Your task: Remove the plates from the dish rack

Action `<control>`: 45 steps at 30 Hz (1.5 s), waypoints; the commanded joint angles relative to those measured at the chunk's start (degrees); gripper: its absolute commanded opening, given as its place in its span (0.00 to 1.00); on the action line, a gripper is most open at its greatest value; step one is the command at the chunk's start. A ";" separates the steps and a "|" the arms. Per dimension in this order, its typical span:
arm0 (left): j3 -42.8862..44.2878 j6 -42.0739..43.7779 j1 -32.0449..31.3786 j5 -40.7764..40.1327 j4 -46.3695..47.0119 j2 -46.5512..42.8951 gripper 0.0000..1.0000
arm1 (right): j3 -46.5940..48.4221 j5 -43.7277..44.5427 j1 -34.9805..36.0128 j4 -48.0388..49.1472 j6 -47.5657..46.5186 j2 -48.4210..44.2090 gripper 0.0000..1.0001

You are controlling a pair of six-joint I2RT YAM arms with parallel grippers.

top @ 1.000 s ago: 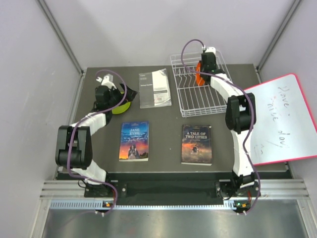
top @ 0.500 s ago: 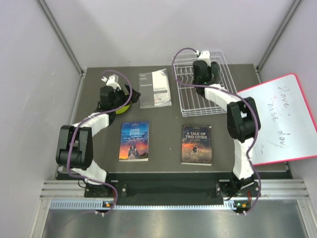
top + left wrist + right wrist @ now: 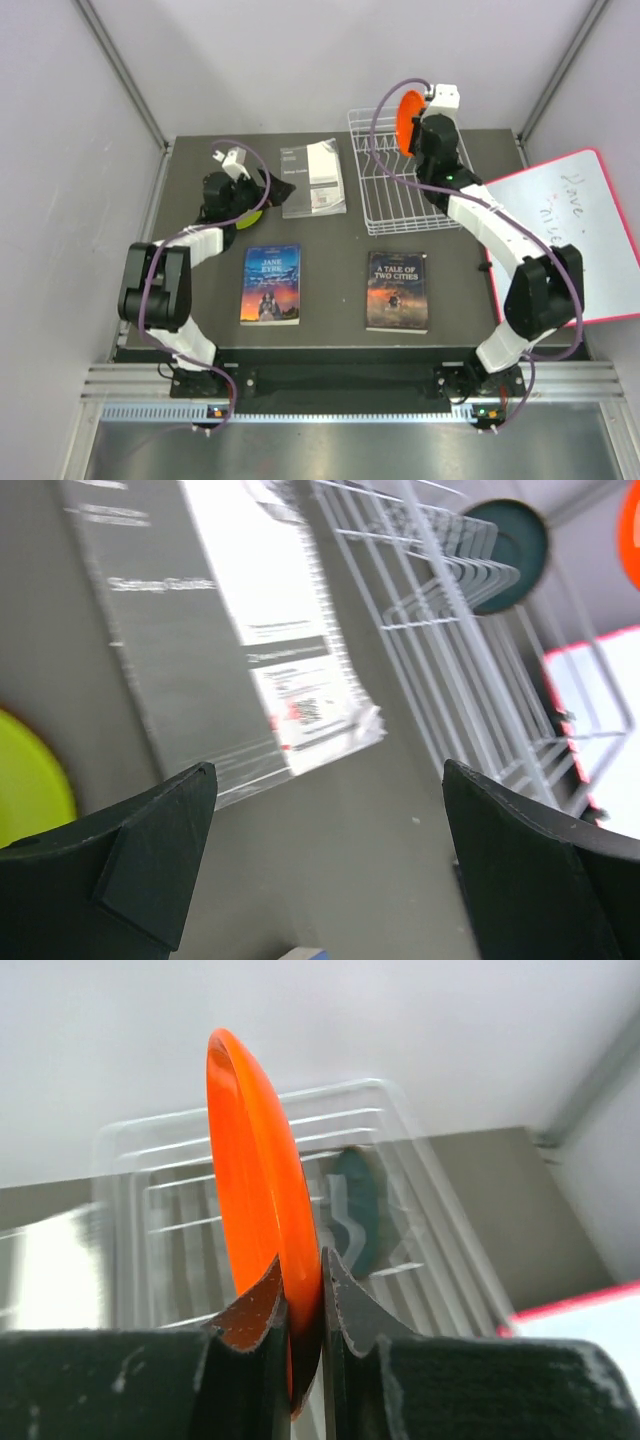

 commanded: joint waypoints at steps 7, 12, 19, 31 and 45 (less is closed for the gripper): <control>2.63 -14.36 -0.99 14.05 22.10 7.56 0.99 | -9.86 -43.54 0.27 3.19 23.72 -3.74 0.00; 2.89 -15.60 -1.95 13.97 24.30 8.09 0.99 | -13.30 -51.02 0.35 10.59 29.18 -1.63 0.00; 3.42 -15.77 -4.15 13.09 26.40 10.46 0.99 | -15.50 -56.38 0.97 19.29 35.41 3.73 0.00; 2.19 -16.04 -5.21 10.19 29.83 11.61 0.67 | -16.29 -62.01 2.02 27.38 41.22 8.04 0.00; 1.93 -8.58 -5.03 4.58 18.10 7.84 0.00 | -14.62 -62.81 0.88 23.27 38.50 7.00 0.45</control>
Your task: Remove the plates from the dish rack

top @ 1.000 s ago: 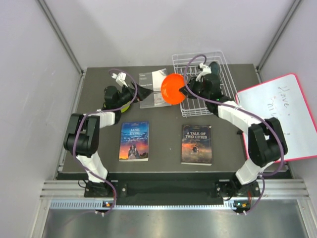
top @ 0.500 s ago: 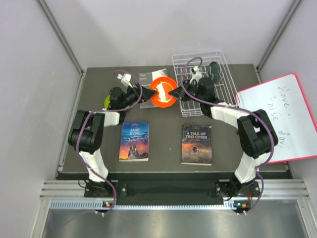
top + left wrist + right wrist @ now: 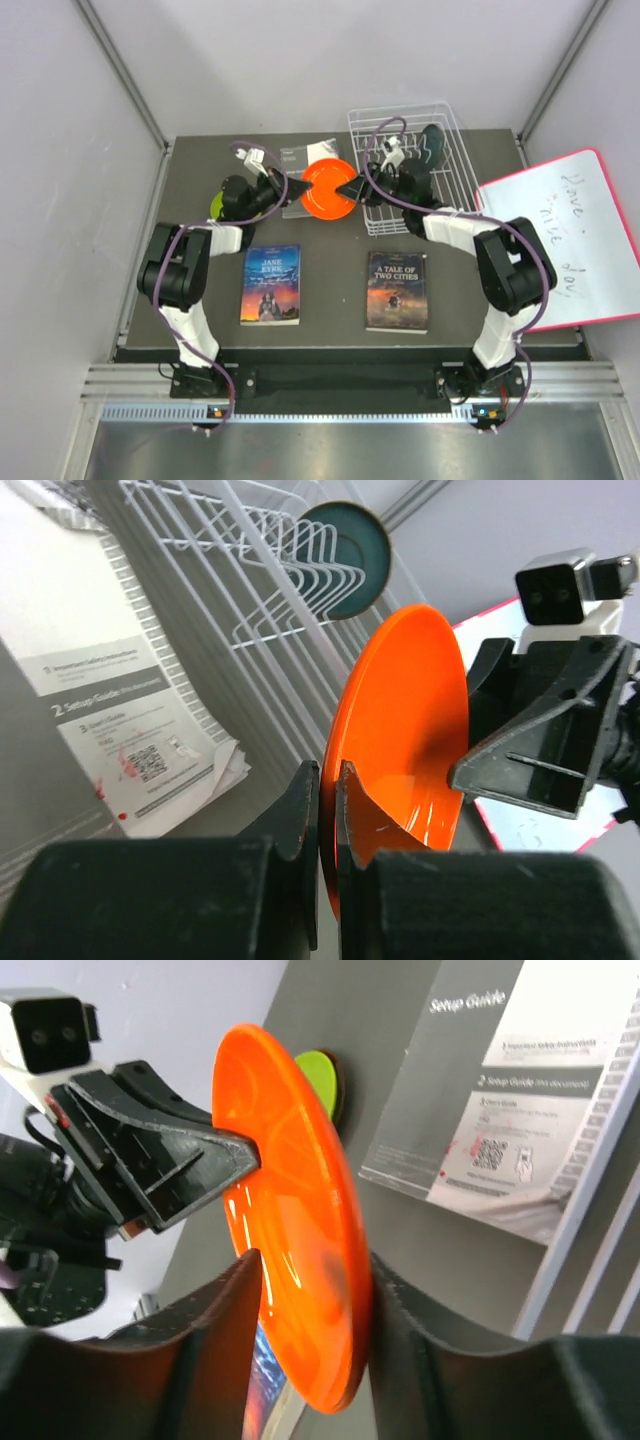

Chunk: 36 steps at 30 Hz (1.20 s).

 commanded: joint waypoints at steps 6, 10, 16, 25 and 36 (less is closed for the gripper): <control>0.72 15.16 5.01 -10.17 -19.14 -10.45 0.00 | 2.16 7.65 -4.40 -9.50 -10.71 -8.96 0.49; -0.59 14.91 11.17 -10.53 -21.71 -13.26 0.00 | 2.25 12.58 -6.68 -15.40 -15.72 -12.84 0.50; -1.12 15.95 20.22 -11.49 -27.07 -12.66 0.00 | 2.17 15.48 -8.45 -17.60 -18.01 -16.27 0.50; -1.82 17.01 25.94 -12.54 -27.33 -9.23 0.00 | 1.73 16.10 -9.33 -19.19 -18.02 -16.80 0.50; -1.21 19.03 26.56 -18.43 -30.76 -6.15 0.00 | 1.11 15.75 -9.51 -19.89 -18.45 -16.10 0.51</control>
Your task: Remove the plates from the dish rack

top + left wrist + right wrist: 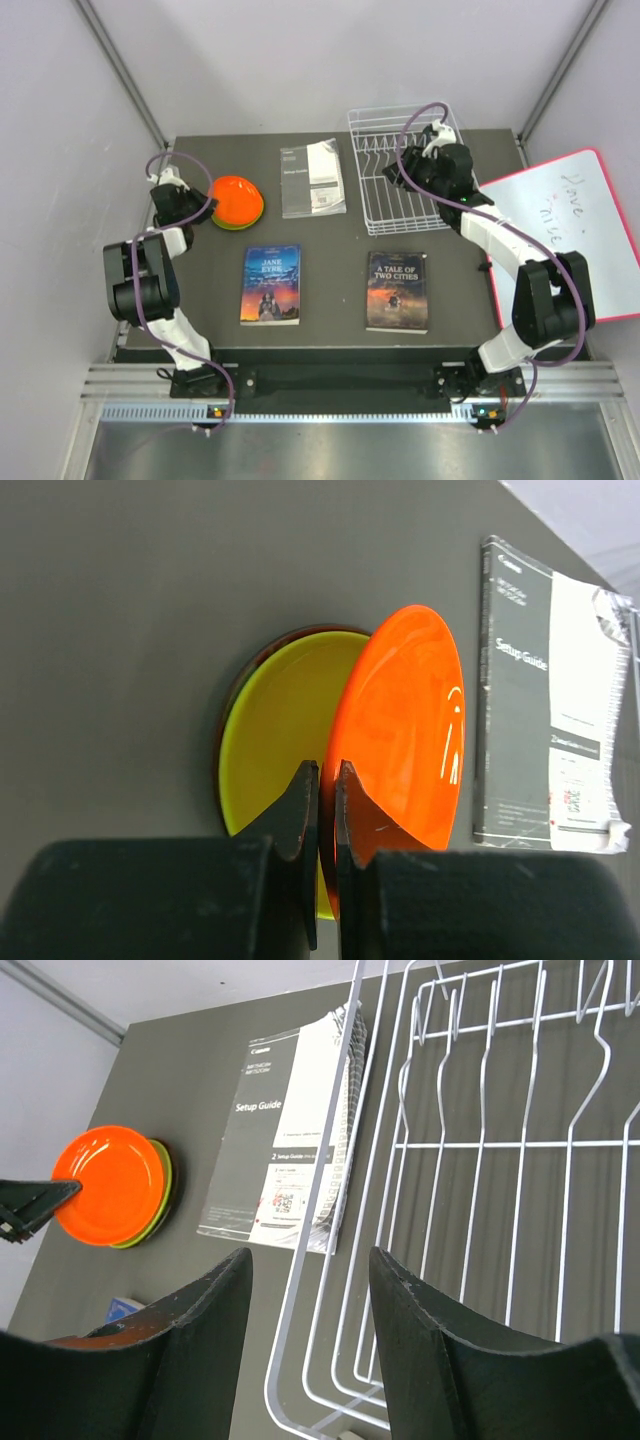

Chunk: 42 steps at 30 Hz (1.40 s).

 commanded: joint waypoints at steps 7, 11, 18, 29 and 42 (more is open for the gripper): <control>1.04 1.29 0.35 -3.47 0.43 1.94 0.19 | 0.96 0.49 -1.18 0.35 -1.72 -0.86 0.51; 1.40 1.20 0.35 -3.20 0.16 2.30 0.28 | 1.84 0.49 -1.44 0.00 -1.98 -0.33 0.51; 1.23 1.90 0.18 -8.01 -2.64 1.33 0.72 | 4.56 1.03 -2.06 -1.15 -3.21 1.16 0.51; 0.52 1.21 -0.61 -3.57 -1.96 -6.39 0.87 | 16.85 19.63 -2.67 -9.40 -10.14 9.15 0.51; 1.74 -5.04 -17.65 8.39 7.89 -9.05 0.87 | 38.73 29.06 -6.54 -18.37 -16.22 26.20 0.73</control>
